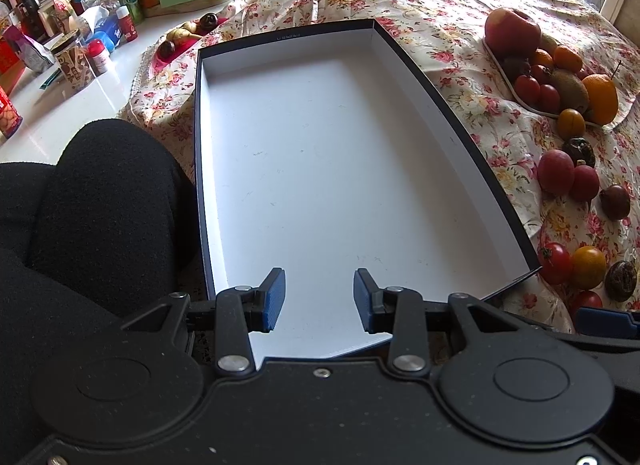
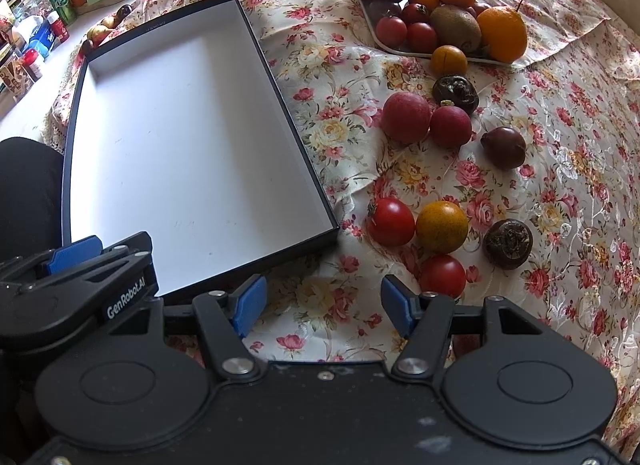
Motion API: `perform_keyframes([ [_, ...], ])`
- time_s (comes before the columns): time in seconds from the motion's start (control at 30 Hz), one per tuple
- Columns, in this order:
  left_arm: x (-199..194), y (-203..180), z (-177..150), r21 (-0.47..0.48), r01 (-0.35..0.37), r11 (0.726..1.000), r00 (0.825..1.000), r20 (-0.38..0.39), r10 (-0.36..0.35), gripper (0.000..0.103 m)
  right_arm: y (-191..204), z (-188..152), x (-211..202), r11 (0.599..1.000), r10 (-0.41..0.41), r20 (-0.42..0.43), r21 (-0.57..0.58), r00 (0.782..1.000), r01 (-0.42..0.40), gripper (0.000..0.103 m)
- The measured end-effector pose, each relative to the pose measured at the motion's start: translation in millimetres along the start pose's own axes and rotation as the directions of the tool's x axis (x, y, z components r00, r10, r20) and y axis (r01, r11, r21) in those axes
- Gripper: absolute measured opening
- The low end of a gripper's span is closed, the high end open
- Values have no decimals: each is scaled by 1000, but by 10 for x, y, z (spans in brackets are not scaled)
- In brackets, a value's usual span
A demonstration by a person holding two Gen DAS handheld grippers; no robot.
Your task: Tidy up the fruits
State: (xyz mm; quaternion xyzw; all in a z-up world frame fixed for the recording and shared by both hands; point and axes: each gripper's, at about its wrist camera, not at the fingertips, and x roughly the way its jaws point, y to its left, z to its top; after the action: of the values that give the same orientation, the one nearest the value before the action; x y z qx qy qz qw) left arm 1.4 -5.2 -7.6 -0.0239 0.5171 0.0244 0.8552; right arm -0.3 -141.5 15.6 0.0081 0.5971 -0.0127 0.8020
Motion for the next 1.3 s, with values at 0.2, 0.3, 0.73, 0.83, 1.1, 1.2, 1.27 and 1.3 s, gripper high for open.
perform_keyframes([
  [0.2,-5,-31,4,19,12,1000,1000,-12,-12,45,-55,6,5,1000,-4,-8,14,1000,4,62],
  [0.3,-7,-51,4,31,20,999,1000,-16,-19,45,-129,17,-4,1000,4,-16,23,1000,-3,62],
  [0.73,-25,-255,-44,162,41,986,999,-20,-38,45,-852,60,-170,993,4,-41,114,999,1,60],
  [0.83,-34,-273,-50,174,54,983,998,-22,-51,45,-1066,22,-218,992,-17,-54,128,998,24,59],
  [1.1,-56,-287,-57,179,76,981,997,-16,-74,45,-1438,-169,-124,983,39,-127,181,991,-16,56],
  [1.2,-75,-296,-56,185,83,979,997,-7,-83,45,-1444,-214,-2,978,59,-145,209,988,-28,54],
  [1.27,-97,-313,-52,194,90,977,996,1,-92,45,-1419,-226,92,976,74,-176,216,982,-34,49],
  [1.3,-109,-324,-52,199,95,975,995,4,-98,45,-1405,-235,133,975,84,-191,219,978,-41,46],
])
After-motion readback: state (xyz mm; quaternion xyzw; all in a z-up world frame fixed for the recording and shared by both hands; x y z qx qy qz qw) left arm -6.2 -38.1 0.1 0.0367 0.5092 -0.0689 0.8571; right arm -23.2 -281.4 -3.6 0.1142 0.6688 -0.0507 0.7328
